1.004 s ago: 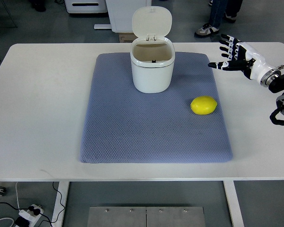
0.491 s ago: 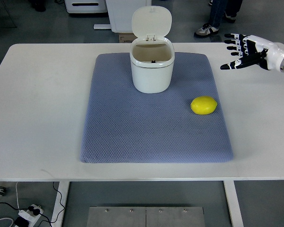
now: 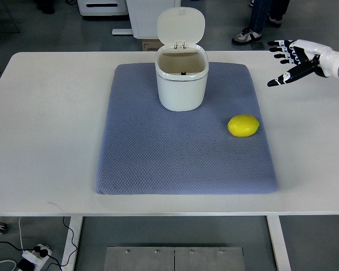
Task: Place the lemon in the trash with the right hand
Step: 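Raise the right hand and swing it over the mat above the lemon, then lower the right hand down onto the yellow lemon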
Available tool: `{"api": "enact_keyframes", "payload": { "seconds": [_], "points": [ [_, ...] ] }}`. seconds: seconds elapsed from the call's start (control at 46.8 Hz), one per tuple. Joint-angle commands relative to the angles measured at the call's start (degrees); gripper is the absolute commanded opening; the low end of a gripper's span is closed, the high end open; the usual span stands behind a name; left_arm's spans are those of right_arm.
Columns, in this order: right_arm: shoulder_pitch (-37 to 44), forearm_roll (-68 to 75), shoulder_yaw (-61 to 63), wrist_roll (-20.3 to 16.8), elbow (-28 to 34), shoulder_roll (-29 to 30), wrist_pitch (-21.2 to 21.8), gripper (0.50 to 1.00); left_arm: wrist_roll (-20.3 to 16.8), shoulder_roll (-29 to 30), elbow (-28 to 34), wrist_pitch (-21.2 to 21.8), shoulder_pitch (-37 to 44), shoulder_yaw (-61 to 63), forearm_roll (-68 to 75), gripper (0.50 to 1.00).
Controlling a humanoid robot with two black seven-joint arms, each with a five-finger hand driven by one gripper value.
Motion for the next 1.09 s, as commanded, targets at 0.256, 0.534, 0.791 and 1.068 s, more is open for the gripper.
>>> {"api": "enact_keyframes", "payload": {
  "seconds": [0.256, 0.534, 0.791, 1.068],
  "points": [
    [6.5, 0.8, -11.9, 1.2, 0.1, 0.0, 0.1, 1.0, 0.0, 0.0, 0.0, 0.0, 0.0, 0.0, 0.0, 1.0],
    [9.4, 0.9, -18.8, 1.1, 1.6, 0.1, 0.3, 1.0, 0.0, 0.0, -0.1, 0.0, 0.0, 0.0, 0.0, 1.0],
    [16.1, 0.9, -26.7, 1.2, 8.6, 1.3, 0.4, 1.0, 0.0, 0.0, 0.0, 0.0, 0.0, 0.0, 0.0, 1.0],
    [22.0, 0.9, -35.2, 1.1, 13.3, 6.4, 0.1, 1.0, 0.0, 0.0, 0.0, 0.0, 0.0, 0.0, 0.0, 1.0]
  ]
}}
